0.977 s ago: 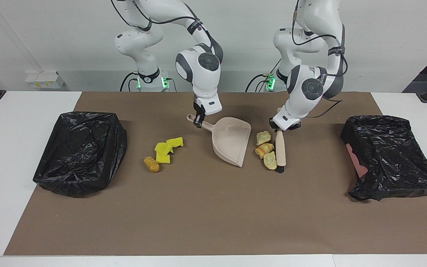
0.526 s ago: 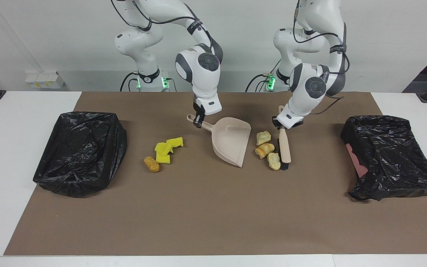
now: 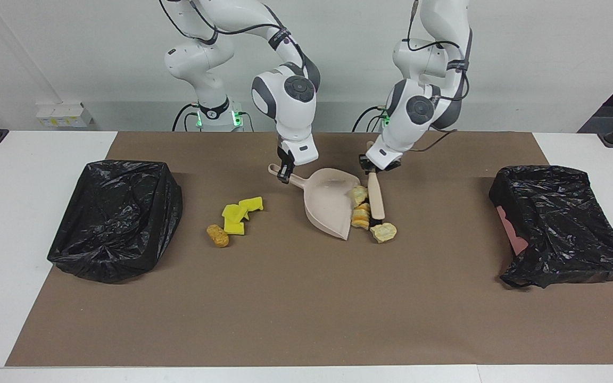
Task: Sweep and dump trash in bin
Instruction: 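Sweep the bread chunks into the dustpan with the left gripper's brush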
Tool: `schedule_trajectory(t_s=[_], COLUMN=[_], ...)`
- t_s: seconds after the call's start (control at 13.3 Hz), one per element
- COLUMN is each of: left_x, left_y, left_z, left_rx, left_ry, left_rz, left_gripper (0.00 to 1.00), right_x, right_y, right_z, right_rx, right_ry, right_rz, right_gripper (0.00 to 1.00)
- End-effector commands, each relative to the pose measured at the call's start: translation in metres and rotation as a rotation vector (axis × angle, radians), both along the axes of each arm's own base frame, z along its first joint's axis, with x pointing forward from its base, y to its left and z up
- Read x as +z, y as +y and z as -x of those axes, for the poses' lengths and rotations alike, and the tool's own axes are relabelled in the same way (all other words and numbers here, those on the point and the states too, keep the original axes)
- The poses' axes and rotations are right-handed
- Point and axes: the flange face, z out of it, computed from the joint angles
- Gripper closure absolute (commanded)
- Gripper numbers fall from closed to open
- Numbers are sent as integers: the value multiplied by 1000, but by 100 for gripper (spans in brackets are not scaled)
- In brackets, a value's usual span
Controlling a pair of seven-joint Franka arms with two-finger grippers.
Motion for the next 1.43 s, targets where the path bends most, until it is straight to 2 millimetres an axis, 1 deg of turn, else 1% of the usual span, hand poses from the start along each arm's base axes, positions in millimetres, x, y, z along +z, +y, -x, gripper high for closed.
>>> schedule_trajectory(t_s=[0.0,0.08,0.15,0.23,0.38,0.53,0.6,0.75,0.83,0.9,0.98,1.05,1.13,1.2,1.28,1.35], left_x=[8,16,21,25,35,48,54,51,52,48,46,34,24,19,16,12], left_y=[-54,-69,-76,-79,-66,-28,-17,15,26,48,62,65,77,83,85,80], left_z=[20,22,14,8,-1,-37,-51,-75,-85,-103,-119,-129,-135,-133,-127,-117], left_rx=[-31,-30,2,10,18,47,35,47,18,22,5,-27,-50,-97,-133,-157], left_ry=[-27,-35,-31,-32,-27,-48,-65,-98,-131,-139,-142,-137,-133,-126,-110,-100], left_rz=[72,84,85,88,81,34,5,-51,-90,-111,-110,-105,-104,-99,-97,-99], left_gripper=[100,100,100,100,100,100,100,100,100,100,100,100,100,100,100,100], right_x=[-1,-1,-1,-1,-1,-1,-1,-1,-1,-1,-1,-1,-1,-1,-1,-1], right_y=[-4,-4,-4,-4,-4,-4,-4,-3,-4,-4,-4,-4,-3,-3,-3,-3], right_z=[-1,-1,-1,-1,-1,-1,-1,-1,-1,-1,-1,-1,0,-1,0,-1], right_rx=[-16,-16,-16,-16,-16,-16,-17,-16,-18,-30,-41,-47,-43,-47,-45,-47], right_ry=[-14,-14,-15,-14,-15,-14,-15,-14,-14,-16,-18,-18,-19,-18,-18,-18], right_rz=[10,10,9,10,9,10,11,10,10,10,12,11,12,11,11,11], right_gripper=[100,100,100,100,100,100,100,100,100,100,100,100,100,100,100,100])
